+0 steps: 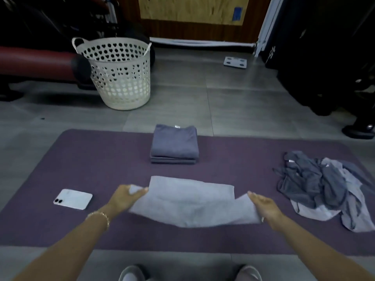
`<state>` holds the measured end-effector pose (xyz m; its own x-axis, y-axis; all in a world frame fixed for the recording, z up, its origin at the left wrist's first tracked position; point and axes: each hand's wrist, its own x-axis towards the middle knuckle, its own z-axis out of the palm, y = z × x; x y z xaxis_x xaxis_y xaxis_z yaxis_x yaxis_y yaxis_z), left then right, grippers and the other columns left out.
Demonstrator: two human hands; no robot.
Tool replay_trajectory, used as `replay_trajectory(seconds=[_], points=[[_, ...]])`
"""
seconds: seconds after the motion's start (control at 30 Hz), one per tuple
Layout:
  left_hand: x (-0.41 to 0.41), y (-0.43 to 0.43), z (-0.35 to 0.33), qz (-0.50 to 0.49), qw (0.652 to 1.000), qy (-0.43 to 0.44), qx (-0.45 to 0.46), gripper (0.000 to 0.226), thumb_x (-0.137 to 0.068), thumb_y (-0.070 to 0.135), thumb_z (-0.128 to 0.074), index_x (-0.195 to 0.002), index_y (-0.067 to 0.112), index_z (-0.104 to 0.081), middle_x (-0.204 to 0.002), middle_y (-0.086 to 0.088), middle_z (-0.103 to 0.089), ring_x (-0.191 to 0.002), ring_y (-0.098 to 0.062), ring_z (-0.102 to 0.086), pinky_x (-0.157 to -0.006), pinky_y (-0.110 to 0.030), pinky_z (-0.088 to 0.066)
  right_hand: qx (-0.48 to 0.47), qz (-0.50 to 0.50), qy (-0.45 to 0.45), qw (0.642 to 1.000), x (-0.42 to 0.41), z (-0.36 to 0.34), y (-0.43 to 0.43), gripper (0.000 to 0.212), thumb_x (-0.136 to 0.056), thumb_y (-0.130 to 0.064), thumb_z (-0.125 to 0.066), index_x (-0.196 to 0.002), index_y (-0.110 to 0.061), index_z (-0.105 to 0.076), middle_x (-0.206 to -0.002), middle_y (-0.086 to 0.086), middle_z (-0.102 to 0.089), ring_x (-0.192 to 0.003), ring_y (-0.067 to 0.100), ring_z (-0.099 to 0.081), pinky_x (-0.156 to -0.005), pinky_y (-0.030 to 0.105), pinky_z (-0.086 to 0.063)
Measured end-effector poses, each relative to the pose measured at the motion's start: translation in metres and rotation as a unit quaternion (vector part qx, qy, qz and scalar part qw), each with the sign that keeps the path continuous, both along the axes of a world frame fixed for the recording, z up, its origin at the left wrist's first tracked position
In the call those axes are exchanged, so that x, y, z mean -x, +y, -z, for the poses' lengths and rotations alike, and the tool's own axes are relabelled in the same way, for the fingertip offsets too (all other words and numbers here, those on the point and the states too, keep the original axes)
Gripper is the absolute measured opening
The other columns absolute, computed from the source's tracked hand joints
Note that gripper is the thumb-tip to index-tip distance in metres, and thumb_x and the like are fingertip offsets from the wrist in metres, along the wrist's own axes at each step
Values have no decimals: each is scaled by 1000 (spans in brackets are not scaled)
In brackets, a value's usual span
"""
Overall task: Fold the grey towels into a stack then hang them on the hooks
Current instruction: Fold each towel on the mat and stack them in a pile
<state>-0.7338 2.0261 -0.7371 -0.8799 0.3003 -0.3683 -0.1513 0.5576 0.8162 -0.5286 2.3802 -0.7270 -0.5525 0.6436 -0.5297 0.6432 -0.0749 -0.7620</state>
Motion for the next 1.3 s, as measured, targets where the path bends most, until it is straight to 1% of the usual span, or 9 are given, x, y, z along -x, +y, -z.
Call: replay_trajectory(seconds=[0.17, 0.33, 0.43, 0.5, 0.6, 0.73, 0.9, 1.13, 1.3], points=[[-1, -5, 87, 25, 994, -63, 86, 26, -81, 31, -74, -76, 5, -73, -73, -3, -70, -70, -13, -62, -64, -25, -48, 48, -38, -83, 995, 1, 71, -2, 32, -93, -28, -58, -97, 2, -68, -106, 16, -68, -77, 18, -61, -66, 27, -45], [21, 12, 138, 62, 988, -29, 135, 34, -85, 28, -69, -61, 8, -56, -59, -2, -55, -59, -14, -49, -55, -30, -41, 30, -47, -107, 993, 20, 132, 15, 32, -94, -24, -58, -90, 7, -68, -86, 11, -66, -75, 18, -59, -65, 24, -47], [41, 24, 162, 51, 988, 3, 147, 17, -85, 30, -69, -81, 14, -66, -72, -2, -66, -65, -16, -60, -54, -26, -44, -26, -64, -133, 989, 36, 166, 32, 30, -96, -23, -54, -72, -7, -61, -72, 8, -59, -71, 20, -53, -68, 31, -42], [59, 31, 180, 32, 989, 9, 143, 29, -84, 32, -70, -102, 10, -66, -96, -2, -66, -82, -18, -63, -67, -25, -46, -68, -85, -149, 983, 50, 185, 47, 33, -95, -26, -53, -66, -11, -54, -63, 5, -56, -62, 21, -52, -62, 31, -43], [86, 42, 201, -2, 991, -10, 134, 50, -85, 40, -67, -119, 5, -57, -112, -7, -62, -102, -27, -61, -84, -35, -48, -83, -70, -114, 987, 78, 200, 63, 20, -92, -25, -60, -81, -9, -59, -73, 5, -60, -72, 22, -55, -63, 29, -38], [106, 59, 219, -16, 993, -7, 120, 37, -90, 40, -60, -91, 3, -65, -89, -14, -68, -80, -27, -64, -62, -33, -49, -98, -30, -60, 993, 100, 219, 75, 27, -89, -25, -65, -99, 0, -62, -93, 14, -64, -87, 28, -58, -79, 35, -45], [118, 73, 229, -94, 992, -21, 87, 28, -91, 29, -60, -96, 1, -61, -93, -11, -62, -84, -25, -56, -66, -30, -39, -73, 7, -30, 997, 109, 226, 79, 20, -87, -20, -68, -76, -5, -61, -71, 1, -55, -70, 13, -48, -53, 7, -40], [131, 81, 235, -281, 959, -37, -18, 27, -88, 21, -67, -106, 1, -66, -96, -8, -61, -91, -22, -54, -90, -37, -48, -8, 204, 52, 977, 121, 223, 84, 14, -89, -12, -64, -92, 2, -66, -81, 3, -63, -69, 12, -54, -49, 8, -47], [136, 87, 230, -303, 950, -57, -44, 32, -87, 23, -68, -111, 3, -66, -94, -7, -62, -92, -21, -55, -92, -38, -48, -42, 189, 24, 981, 146, 219, 94, 22, -90, -12, -63, -100, 7, -66, -95, 6, -61, -84, 19, -55, -77, 24, -49]])
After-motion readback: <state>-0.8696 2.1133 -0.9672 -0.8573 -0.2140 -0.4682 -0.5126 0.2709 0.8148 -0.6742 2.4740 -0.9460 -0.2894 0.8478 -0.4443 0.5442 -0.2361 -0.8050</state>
